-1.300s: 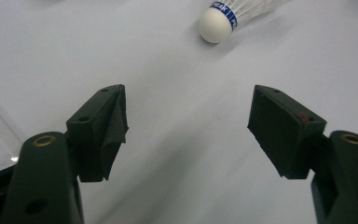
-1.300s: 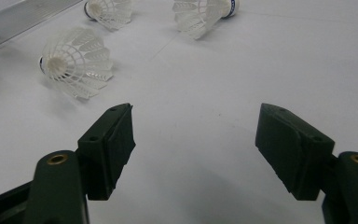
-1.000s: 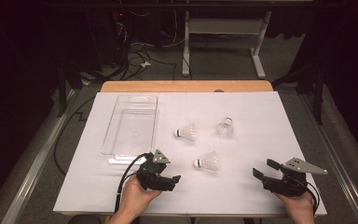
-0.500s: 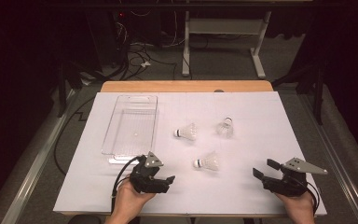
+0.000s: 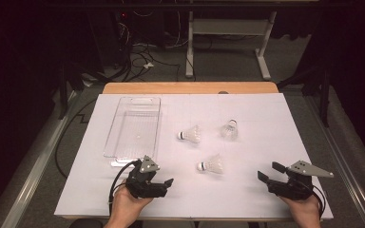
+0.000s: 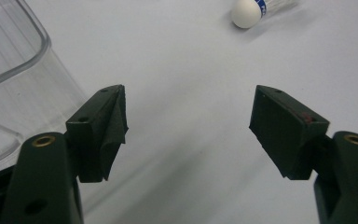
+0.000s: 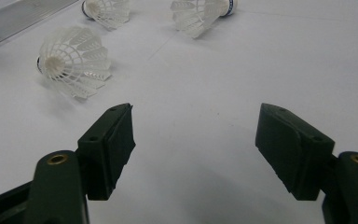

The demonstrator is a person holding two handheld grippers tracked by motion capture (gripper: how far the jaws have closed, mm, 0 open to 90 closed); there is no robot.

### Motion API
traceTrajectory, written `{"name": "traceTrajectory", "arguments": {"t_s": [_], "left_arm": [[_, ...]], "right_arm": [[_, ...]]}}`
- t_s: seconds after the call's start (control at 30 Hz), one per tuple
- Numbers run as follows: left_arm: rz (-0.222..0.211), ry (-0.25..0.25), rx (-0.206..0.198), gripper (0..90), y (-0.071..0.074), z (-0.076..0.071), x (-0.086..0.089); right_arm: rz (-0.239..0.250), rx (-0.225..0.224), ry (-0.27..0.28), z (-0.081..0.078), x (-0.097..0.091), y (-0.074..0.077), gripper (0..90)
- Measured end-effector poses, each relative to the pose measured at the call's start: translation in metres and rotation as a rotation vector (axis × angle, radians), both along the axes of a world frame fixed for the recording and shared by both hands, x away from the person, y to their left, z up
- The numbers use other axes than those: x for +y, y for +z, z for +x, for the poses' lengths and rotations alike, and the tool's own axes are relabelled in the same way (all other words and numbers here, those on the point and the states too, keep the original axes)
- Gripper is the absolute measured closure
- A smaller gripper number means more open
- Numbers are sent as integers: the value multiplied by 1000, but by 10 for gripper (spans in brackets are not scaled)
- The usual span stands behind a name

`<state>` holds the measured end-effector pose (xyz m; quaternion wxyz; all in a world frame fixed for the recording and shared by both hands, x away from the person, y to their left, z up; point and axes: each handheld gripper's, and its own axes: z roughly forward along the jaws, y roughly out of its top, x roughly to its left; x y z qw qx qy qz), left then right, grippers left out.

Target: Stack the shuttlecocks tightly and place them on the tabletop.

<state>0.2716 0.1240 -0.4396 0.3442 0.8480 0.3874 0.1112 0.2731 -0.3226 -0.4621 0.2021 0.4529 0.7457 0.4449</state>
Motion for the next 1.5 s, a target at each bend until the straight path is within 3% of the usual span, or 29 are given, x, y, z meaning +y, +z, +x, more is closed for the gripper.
{"name": "traceTrajectory", "arguments": {"t_s": [0.4,1.2,1.5], "left_arm": [[2,24,-14,279,-2,-5,12],[-47,98,-63,280,-6,-13,43],[-43,110,-69,278,-7,-12,48]], "right_arm": [[2,2,-3,0,0,0,283],[0,3,-6,0,0,0,283],[1,5,-9,0,0,0,283]]}}
